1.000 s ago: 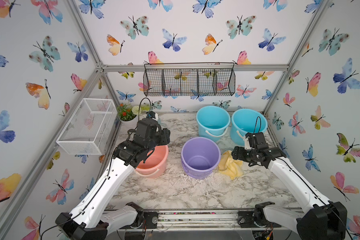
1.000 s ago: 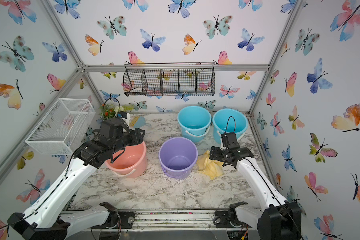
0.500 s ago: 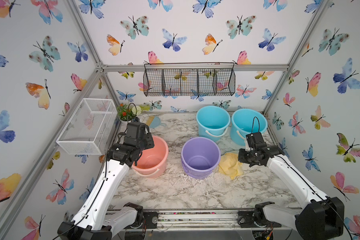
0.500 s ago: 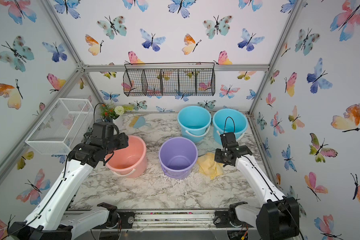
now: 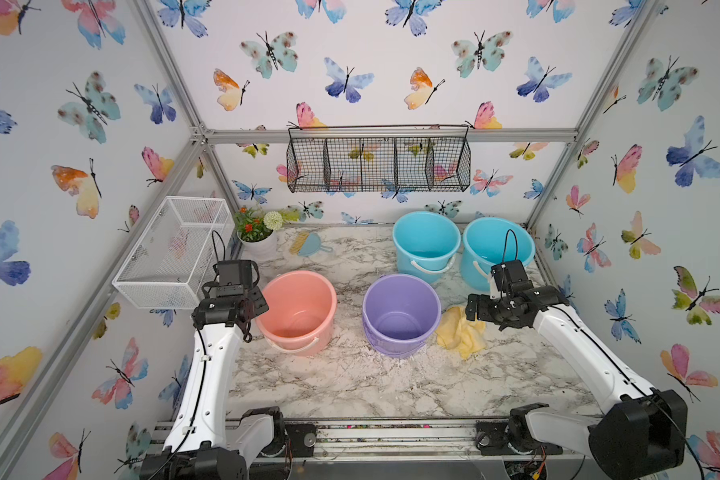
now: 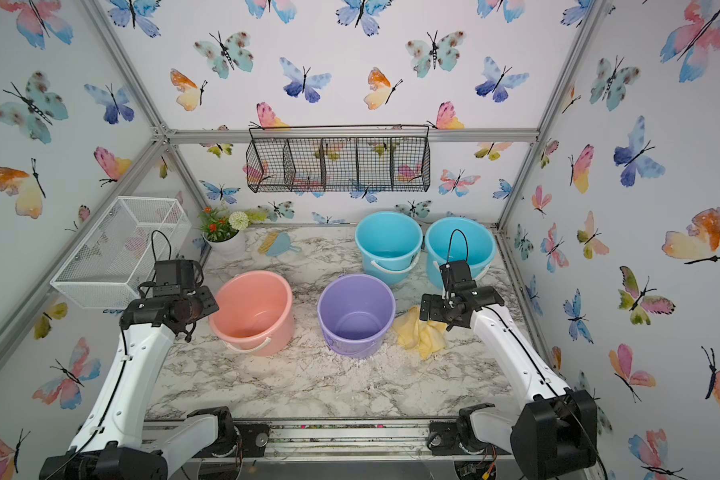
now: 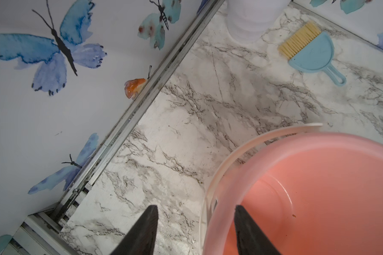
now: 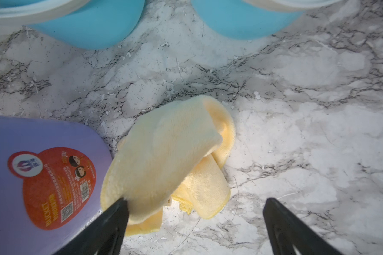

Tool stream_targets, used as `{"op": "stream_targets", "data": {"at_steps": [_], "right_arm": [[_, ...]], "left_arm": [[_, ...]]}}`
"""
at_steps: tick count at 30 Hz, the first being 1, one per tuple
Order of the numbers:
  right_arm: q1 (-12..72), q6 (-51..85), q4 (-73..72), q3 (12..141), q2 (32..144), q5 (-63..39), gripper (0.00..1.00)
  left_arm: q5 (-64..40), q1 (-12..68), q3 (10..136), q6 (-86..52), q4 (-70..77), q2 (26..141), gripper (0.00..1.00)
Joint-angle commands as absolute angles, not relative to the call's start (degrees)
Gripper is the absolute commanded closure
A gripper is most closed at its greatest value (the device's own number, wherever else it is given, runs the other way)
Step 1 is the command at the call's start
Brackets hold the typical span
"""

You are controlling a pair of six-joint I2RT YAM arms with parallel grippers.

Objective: Wipe the inside of the bucket with a cloth
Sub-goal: Place the cleaning item at the center of the board, then move the bucket to the center of the board.

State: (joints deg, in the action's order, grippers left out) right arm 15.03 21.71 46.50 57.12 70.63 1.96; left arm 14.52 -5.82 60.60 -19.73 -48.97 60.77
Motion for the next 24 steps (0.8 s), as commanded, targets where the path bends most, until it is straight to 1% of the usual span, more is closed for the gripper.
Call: {"op": "stream_targets", "data": {"at_steps": [1,3,5,8,11,13,15,20,24], "right_arm": [[14.91,20.83,48.60,58.54,70.77,1.58,0.02],[14.85,20.83,48.65,58.67,70.60,1.58,0.02],[14.88,20.92,48.56,58.71,70.36,1.45,0.02],[14.89,20.92,48.60,58.81,70.22,1.32,0.02],[14.87,20.92,48.87,59.18,70.23,1.41,0.02],[14.88,20.92,48.82,59.25,70.14,1.34,0.02],[14.93,20.83,48.78,59.53,70.15,1.41,0.02],[14.86,20.67,48.62,60.16,70.23,1.60,0.02],[14.85,19.98,47.51,60.93,70.98,0.18,0.02]], "left_arm": [[6.50,-9.53,58.71,-18.09,-46.80,59.24,0.43],[0.68,-11.97,57.71,-17.50,-45.84,59.49,0.44],[-4.56,-13.37,56.76,-17.23,-44.94,60.09,0.47],[-8.35,-13.45,56.31,-17.38,-43.99,61.06,0.54],[-11.68,-13.43,57.44,-17.35,-44.50,63.25,0.57],[-14.67,-13.43,57.85,-17.42,-44.00,64.84,0.63],[-17.63,-13.36,57.42,-18.12,-42.12,65.84,0.72],[-19.34,-12.02,59.04,-20.25,-38.63,67.61,0.87],[-18.79,-9.14,62.54,-21.76,-37.27,70.76,0.92]]}}
